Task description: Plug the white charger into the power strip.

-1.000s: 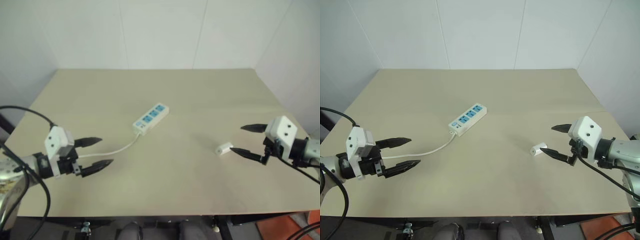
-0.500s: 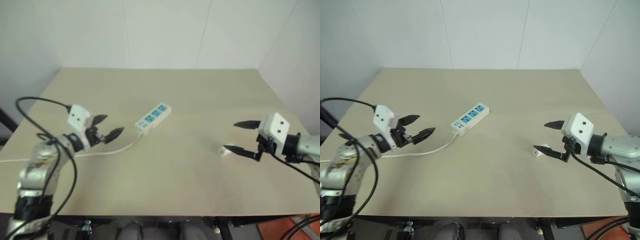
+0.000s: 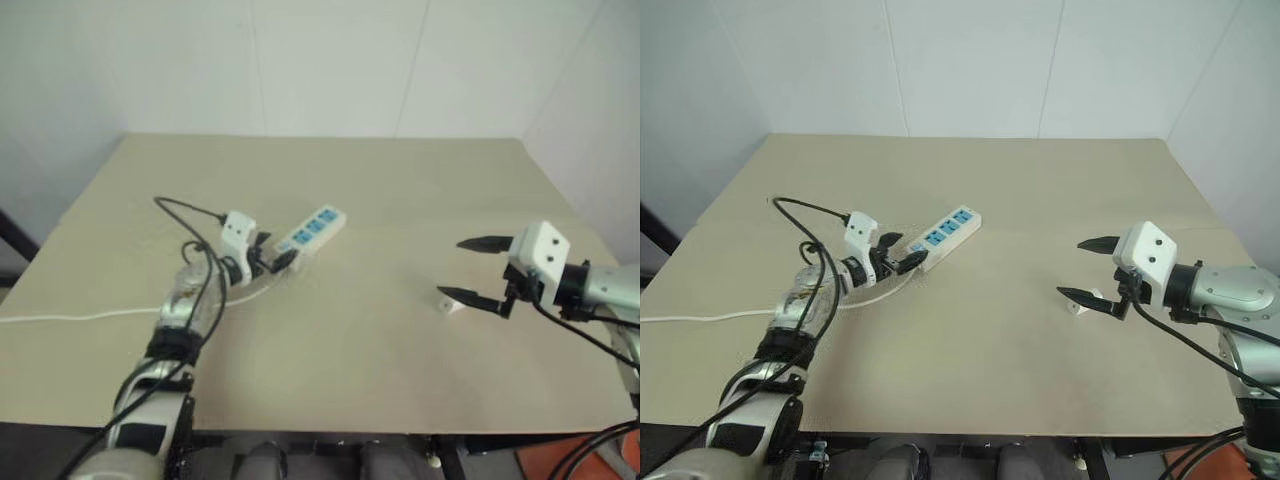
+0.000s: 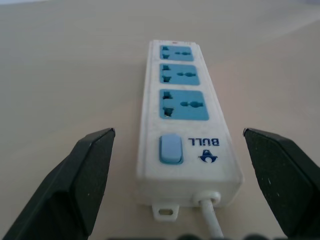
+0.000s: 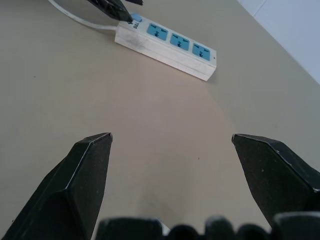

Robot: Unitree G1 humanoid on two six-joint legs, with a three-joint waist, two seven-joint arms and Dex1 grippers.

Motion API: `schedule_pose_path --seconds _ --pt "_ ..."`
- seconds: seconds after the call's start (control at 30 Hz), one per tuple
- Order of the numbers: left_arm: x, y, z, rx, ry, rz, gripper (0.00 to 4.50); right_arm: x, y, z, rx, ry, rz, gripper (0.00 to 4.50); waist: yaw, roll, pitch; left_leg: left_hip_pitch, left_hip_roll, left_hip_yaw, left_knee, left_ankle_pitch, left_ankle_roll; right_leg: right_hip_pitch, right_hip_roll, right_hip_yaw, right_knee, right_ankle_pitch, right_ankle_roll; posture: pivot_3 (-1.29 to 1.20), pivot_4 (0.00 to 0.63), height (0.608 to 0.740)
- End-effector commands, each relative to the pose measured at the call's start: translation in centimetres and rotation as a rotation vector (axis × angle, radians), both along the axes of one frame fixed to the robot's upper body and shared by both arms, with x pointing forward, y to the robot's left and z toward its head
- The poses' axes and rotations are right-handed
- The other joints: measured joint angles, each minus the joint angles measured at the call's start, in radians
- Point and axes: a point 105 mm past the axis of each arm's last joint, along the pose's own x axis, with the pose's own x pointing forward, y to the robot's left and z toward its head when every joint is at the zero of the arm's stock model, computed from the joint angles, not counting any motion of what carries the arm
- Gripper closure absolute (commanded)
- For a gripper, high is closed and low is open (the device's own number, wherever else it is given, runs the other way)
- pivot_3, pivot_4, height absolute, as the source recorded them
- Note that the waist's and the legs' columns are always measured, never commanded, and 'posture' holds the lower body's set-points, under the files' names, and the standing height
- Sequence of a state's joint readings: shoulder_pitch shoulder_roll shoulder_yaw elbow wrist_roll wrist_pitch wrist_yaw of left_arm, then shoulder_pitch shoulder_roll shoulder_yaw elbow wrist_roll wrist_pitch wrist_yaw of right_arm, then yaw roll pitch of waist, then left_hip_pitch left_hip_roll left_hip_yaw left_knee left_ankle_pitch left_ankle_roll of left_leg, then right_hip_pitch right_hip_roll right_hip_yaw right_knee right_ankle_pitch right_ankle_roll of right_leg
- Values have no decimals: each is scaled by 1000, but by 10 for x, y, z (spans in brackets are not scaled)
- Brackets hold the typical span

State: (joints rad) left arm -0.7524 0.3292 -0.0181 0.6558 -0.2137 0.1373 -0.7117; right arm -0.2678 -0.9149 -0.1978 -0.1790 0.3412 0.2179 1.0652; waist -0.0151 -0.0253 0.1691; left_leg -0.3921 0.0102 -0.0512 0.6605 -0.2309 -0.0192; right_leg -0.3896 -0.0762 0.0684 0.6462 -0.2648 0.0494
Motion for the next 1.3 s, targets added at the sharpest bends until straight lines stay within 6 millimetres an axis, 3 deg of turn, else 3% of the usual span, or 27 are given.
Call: schedule_pose_path --seconds 0.03,0.37,0.67,0.83,1.03,1.13,1.3 --pt "8 -10 5 54 -55 -27 22 -6 5 13 22 -53 18 0 0 0 0 0 0 0 0 0 0 0 0 0 0 0 0 0 150 740" --pt "21 -20 -17 78 -55 48 22 -10 11 16 50 -57 19 0 3 -1 0 0 -1 -1 0 0 0 0 -1 0 0 0 1 0 150 740" --pt "18 -36 -32 40 32 13 22 -11 14 17 56 -64 26 0 12 -1 0 0 -3 -1 1 0 0 1 -1 0 0 1 3 0 150 740" --pt "10 -36 -49 53 128 -30 1153 -14 16 23 66 -75 34 0 12 0 0 0 -3 -1 1 0 0 1 -1 0 0 1 3 0 150 740" --pt "9 -39 -45 97 70 -66 1180 -14 16 26 78 -79 32 0 12 -1 0 1 -3 -1 1 0 0 2 -1 0 0 1 3 0 150 740" --pt "1 -53 -30 106 0 -211 1180 -13 15 25 77 -77 25 0 12 -1 0 1 -3 -1 1 0 0 2 -1 0 0 1 3 0 150 740" --pt "-44 -70 -8 133 -135 -634 1180 -12 14 25 73 -72 28 0 10 0 0 -1 -3 -1 1 0 0 0 -1 0 0 1 3 0 150 740"
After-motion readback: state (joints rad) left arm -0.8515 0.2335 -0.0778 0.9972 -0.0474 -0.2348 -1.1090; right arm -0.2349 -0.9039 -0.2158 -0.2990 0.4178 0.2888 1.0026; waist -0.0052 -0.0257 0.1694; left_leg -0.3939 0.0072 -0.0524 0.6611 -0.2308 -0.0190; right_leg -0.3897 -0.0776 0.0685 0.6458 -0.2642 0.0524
